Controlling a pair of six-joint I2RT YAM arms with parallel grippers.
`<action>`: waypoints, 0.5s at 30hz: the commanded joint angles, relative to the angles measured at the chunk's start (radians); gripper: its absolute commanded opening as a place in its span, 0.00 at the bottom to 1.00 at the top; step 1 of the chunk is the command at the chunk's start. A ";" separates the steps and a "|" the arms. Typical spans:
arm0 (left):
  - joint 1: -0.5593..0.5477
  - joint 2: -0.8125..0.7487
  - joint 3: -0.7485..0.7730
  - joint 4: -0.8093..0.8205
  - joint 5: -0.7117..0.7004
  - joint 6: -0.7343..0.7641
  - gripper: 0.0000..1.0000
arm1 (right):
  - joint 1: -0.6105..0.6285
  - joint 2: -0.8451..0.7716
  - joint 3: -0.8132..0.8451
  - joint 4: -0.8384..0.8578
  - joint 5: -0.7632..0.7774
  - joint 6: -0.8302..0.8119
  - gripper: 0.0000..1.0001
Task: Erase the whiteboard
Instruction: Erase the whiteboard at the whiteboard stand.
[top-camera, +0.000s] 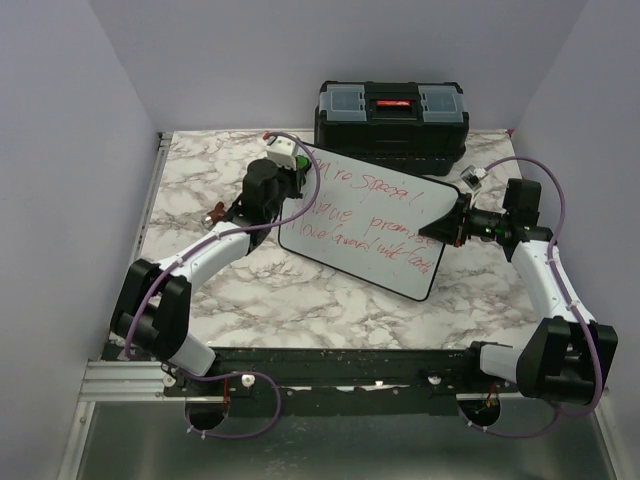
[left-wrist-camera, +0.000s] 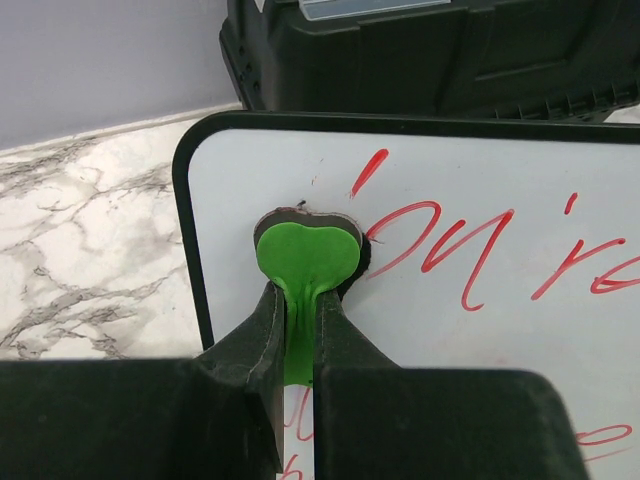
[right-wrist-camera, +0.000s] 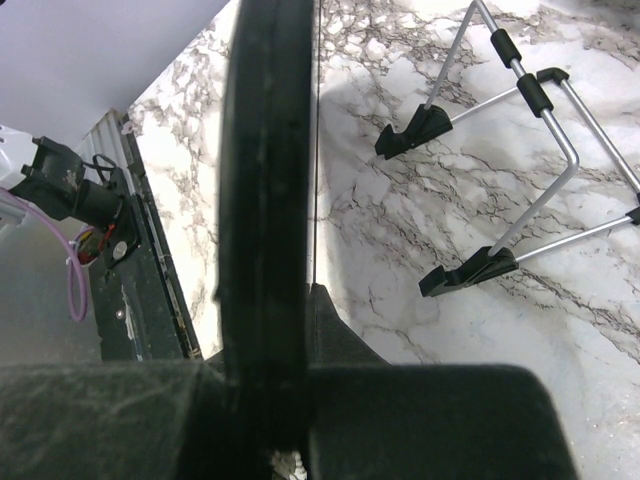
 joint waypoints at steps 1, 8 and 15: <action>-0.002 0.028 0.033 -0.091 0.059 0.027 0.00 | 0.011 -0.019 -0.001 0.040 -0.046 -0.099 0.01; 0.000 0.043 0.191 -0.172 0.113 0.029 0.00 | 0.010 -0.024 -0.001 0.039 -0.043 -0.101 0.01; -0.003 0.076 0.315 -0.326 0.093 0.073 0.00 | 0.010 -0.022 -0.001 0.037 -0.046 -0.103 0.01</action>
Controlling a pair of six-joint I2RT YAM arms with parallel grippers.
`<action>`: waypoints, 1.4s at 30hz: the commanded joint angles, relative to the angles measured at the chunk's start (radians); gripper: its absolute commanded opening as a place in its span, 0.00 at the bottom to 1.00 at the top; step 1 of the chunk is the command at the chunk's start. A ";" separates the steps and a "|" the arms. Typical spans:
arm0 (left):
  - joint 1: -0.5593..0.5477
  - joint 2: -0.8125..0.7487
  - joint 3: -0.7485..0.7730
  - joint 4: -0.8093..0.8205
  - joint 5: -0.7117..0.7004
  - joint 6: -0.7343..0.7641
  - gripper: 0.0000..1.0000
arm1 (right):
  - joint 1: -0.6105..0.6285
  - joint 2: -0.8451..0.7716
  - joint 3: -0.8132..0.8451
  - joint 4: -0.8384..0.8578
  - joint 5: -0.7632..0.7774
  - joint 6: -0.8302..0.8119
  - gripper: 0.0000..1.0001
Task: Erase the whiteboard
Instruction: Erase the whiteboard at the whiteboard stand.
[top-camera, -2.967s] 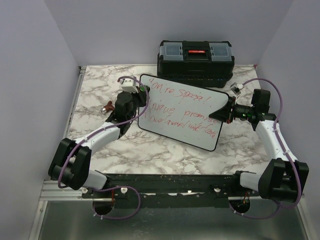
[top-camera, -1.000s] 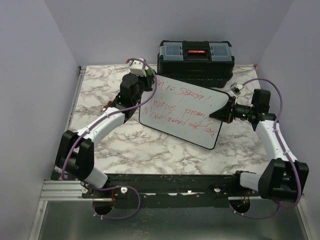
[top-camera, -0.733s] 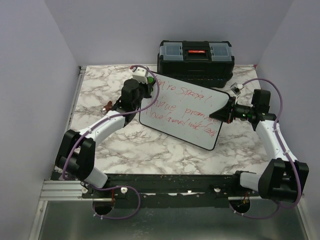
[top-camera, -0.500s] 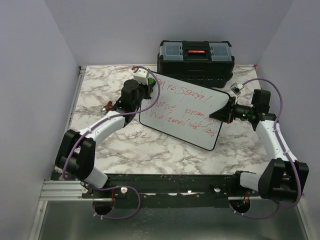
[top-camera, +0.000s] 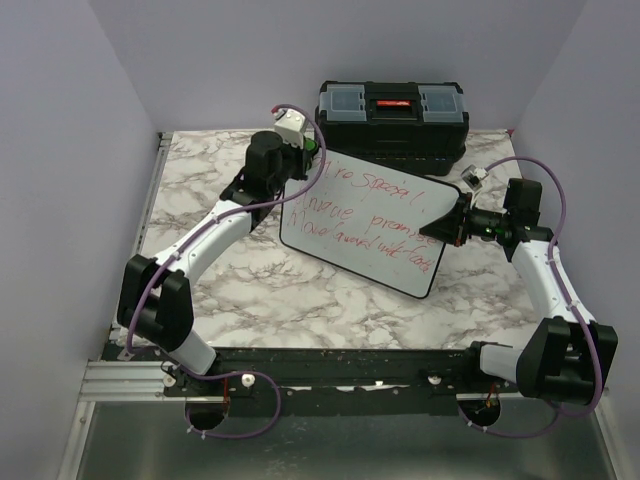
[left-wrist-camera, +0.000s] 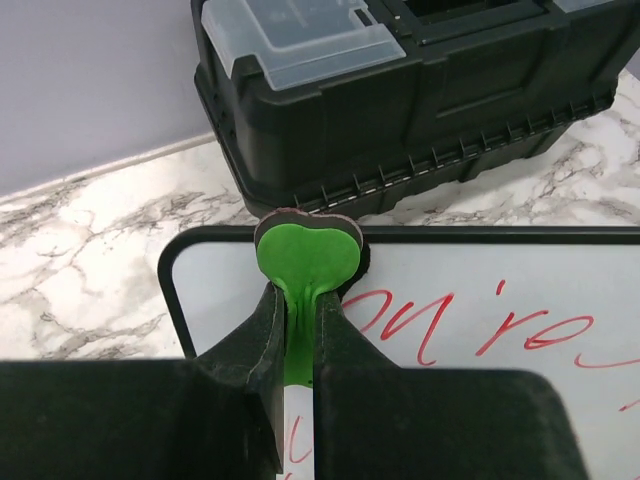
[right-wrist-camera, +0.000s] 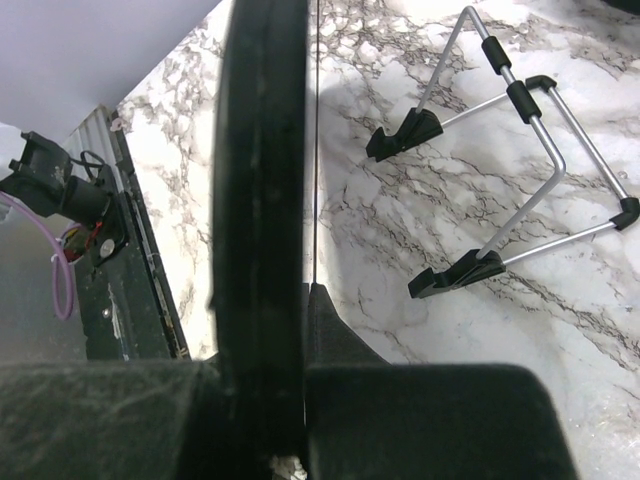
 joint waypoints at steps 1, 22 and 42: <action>-0.012 0.034 0.087 -0.122 0.013 0.059 0.00 | 0.014 -0.023 -0.001 0.029 -0.051 -0.080 0.01; -0.004 0.062 0.073 -0.212 -0.127 0.135 0.00 | 0.015 -0.020 0.000 0.030 -0.048 -0.082 0.01; -0.004 0.027 -0.055 -0.097 0.052 0.035 0.00 | 0.014 -0.021 0.000 0.029 -0.048 -0.083 0.01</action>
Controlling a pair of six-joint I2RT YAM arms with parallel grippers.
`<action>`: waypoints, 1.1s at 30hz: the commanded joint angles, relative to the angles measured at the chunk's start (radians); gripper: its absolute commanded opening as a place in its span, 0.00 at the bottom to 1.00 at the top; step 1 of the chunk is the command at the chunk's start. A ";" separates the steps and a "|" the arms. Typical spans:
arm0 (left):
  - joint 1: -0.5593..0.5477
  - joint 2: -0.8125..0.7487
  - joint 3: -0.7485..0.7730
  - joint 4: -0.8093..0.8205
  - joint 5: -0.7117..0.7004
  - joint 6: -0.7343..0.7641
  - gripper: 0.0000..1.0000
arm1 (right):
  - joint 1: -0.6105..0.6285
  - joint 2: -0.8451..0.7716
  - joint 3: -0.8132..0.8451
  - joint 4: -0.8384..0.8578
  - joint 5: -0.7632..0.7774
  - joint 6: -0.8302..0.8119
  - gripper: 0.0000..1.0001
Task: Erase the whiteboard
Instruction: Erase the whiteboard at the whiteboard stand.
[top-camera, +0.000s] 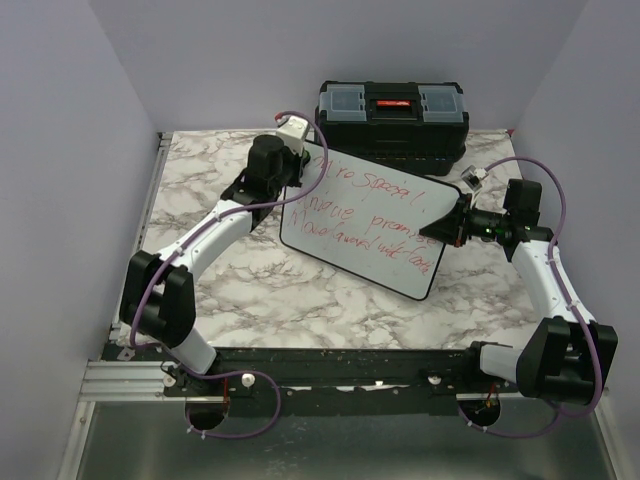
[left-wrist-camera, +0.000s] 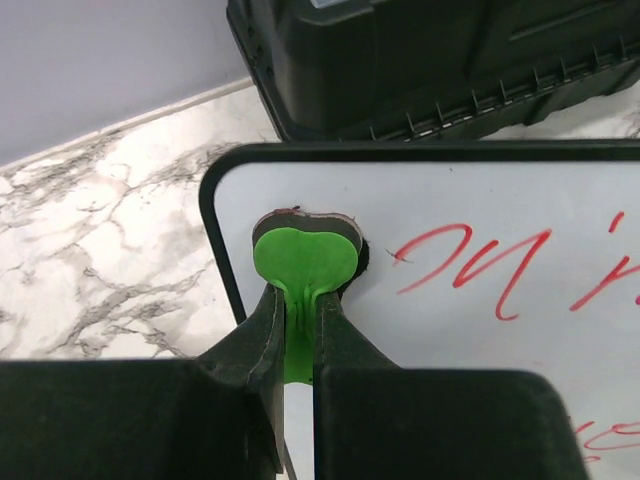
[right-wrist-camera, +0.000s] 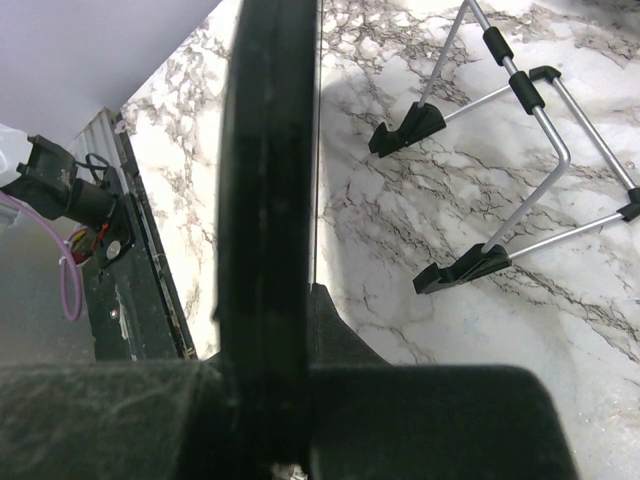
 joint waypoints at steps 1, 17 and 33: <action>-0.020 -0.011 -0.097 0.015 0.095 -0.058 0.00 | 0.015 -0.021 -0.001 0.041 -0.052 -0.093 0.00; 0.027 -0.085 -0.331 0.257 0.097 -0.209 0.00 | 0.013 -0.023 -0.001 0.041 -0.055 -0.092 0.01; 0.040 -0.035 -0.050 0.088 0.203 -0.199 0.00 | 0.015 -0.025 0.001 0.041 -0.050 -0.094 0.01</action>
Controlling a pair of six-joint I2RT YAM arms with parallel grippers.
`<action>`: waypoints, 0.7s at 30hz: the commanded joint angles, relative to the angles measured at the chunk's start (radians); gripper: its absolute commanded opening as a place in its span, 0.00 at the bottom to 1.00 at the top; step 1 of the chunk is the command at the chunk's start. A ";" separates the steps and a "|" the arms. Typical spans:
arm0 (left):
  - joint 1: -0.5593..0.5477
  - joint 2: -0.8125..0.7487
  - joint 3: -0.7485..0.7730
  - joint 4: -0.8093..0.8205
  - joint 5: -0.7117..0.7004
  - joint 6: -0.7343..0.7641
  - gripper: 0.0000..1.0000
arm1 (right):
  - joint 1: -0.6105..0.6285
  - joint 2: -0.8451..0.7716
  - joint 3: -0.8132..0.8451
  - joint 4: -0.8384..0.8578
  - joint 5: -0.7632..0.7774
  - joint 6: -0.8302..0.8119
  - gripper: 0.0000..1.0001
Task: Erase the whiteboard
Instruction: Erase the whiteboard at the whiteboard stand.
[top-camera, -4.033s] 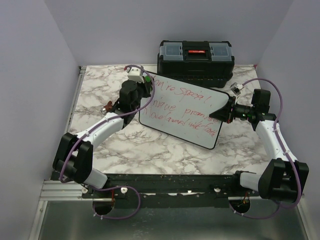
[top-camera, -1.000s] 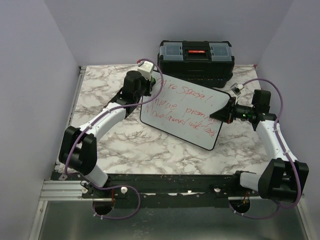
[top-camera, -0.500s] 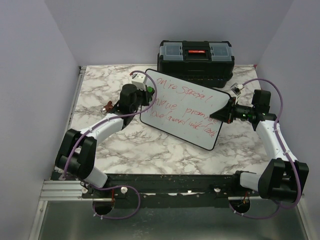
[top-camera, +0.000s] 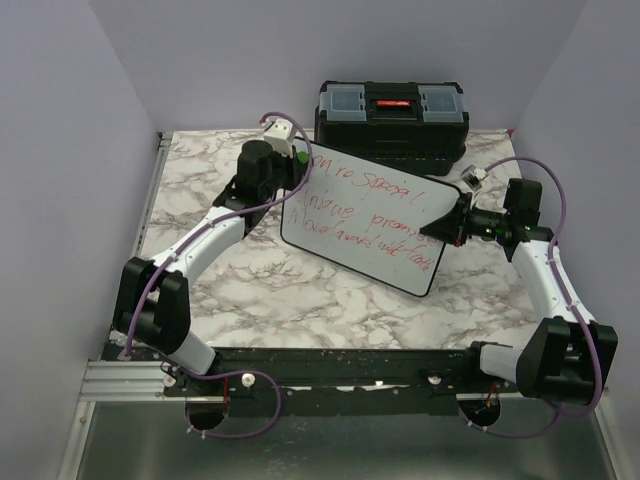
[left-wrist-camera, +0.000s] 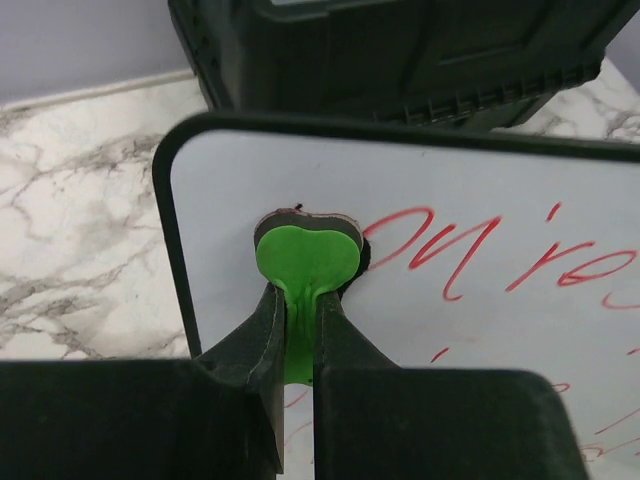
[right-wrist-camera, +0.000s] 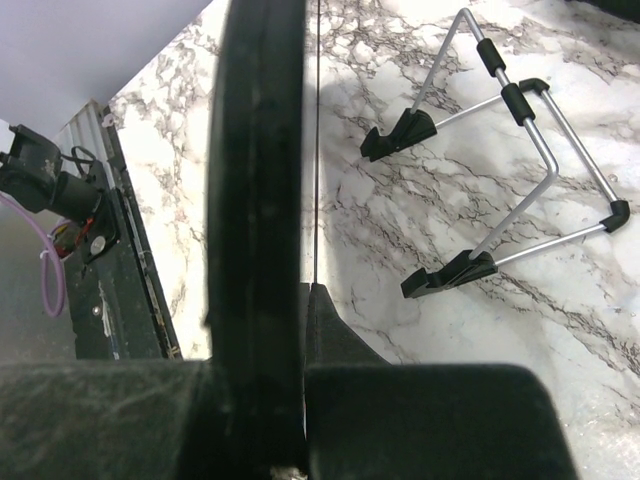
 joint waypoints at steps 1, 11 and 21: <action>0.003 0.028 0.089 -0.014 0.072 -0.017 0.00 | 0.016 -0.025 0.000 0.030 -0.053 -0.063 0.01; 0.003 0.040 0.016 0.009 0.070 -0.029 0.00 | 0.015 -0.024 0.002 0.028 -0.056 -0.063 0.01; -0.011 0.041 -0.076 0.030 0.068 -0.017 0.00 | 0.014 -0.020 0.000 0.028 -0.060 -0.062 0.01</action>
